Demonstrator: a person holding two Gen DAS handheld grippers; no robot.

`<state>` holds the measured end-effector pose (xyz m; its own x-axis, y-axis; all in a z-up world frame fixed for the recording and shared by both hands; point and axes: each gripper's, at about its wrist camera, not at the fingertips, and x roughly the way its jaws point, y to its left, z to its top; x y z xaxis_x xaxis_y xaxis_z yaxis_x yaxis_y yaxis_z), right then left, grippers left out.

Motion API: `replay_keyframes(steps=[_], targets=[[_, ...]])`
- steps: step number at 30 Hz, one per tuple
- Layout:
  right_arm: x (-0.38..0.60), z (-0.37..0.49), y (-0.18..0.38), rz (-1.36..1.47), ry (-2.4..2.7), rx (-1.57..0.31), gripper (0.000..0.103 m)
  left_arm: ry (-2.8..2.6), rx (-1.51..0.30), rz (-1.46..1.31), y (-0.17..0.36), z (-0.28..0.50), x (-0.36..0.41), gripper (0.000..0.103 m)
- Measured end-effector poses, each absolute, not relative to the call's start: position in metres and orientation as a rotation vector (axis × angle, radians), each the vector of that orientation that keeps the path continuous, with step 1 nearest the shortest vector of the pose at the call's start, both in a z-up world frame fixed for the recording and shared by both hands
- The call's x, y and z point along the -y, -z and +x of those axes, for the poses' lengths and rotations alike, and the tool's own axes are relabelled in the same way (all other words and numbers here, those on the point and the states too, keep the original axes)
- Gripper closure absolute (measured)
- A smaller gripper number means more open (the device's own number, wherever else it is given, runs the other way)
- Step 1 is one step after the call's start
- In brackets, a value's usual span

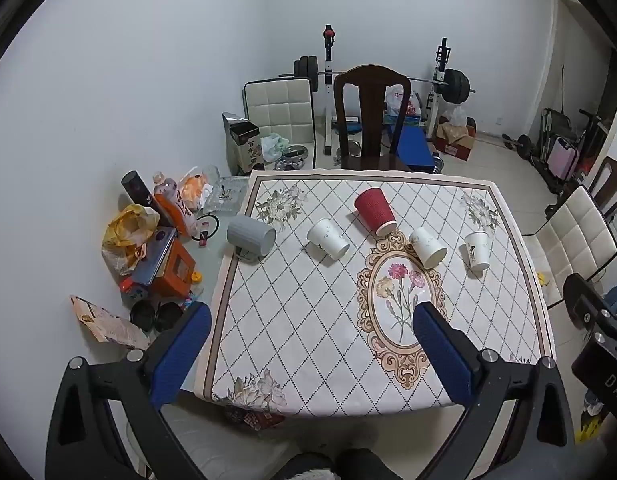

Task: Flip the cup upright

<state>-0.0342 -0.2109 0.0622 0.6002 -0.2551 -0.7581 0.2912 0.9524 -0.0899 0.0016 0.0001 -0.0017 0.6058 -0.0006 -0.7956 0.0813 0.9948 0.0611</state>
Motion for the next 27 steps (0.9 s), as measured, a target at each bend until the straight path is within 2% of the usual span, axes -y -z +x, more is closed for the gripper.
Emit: replay_keyframes(steps=[27], targets=[[0.214, -0.039, -0.066, 0.032, 0.319, -0.878, 0.0, 0.057, -0.908, 0.087, -0.004, 0.001, 0.001, 0.0]])
